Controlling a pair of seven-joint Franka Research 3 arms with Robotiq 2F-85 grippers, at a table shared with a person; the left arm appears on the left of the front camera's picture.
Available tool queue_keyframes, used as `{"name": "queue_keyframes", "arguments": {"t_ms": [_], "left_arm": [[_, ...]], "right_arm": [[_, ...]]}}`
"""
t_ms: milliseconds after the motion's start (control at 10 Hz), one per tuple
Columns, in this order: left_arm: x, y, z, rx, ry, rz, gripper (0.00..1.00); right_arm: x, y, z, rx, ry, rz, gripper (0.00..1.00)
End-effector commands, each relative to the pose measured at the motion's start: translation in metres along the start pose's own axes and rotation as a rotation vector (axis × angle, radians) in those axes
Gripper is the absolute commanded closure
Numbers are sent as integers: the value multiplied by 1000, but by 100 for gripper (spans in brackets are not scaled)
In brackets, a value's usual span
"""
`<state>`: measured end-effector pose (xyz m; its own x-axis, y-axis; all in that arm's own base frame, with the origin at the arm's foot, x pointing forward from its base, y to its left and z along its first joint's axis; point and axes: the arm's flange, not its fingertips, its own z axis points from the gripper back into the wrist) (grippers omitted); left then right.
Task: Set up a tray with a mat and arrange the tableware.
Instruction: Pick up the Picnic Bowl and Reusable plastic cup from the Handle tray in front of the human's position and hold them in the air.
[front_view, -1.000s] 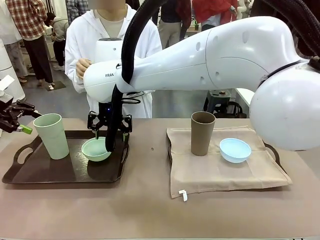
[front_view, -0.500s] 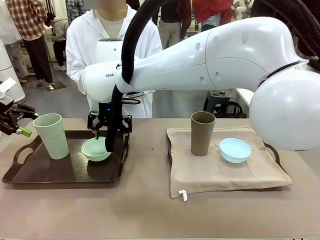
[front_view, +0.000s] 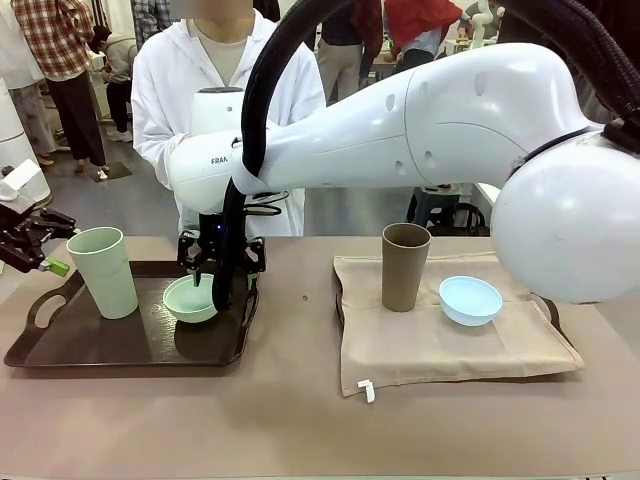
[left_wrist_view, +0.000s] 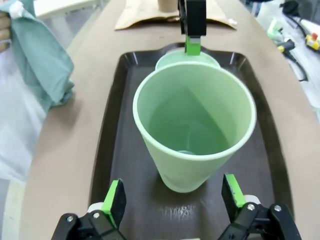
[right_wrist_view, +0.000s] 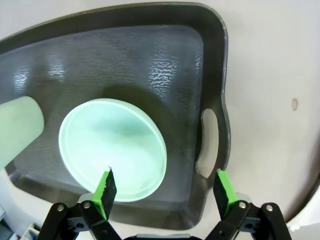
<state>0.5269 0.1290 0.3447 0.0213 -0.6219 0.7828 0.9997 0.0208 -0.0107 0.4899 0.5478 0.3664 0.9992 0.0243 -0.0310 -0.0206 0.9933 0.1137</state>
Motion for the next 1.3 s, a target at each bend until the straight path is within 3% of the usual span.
{"name": "queue_keyframes", "arguments": {"t_ms": [0,600,1200], "left_arm": [[-12,13,-16,17,5,13,0],[-22,18,-44,-31,8,39,0],[-26,9,-70,-146,38,-54,0]], "right_arm": [[11,8,-7,-7,-31,9,0],[19,15,-20,-12,-36,36,0],[27,15,-25,12,-18,34,0]]}}
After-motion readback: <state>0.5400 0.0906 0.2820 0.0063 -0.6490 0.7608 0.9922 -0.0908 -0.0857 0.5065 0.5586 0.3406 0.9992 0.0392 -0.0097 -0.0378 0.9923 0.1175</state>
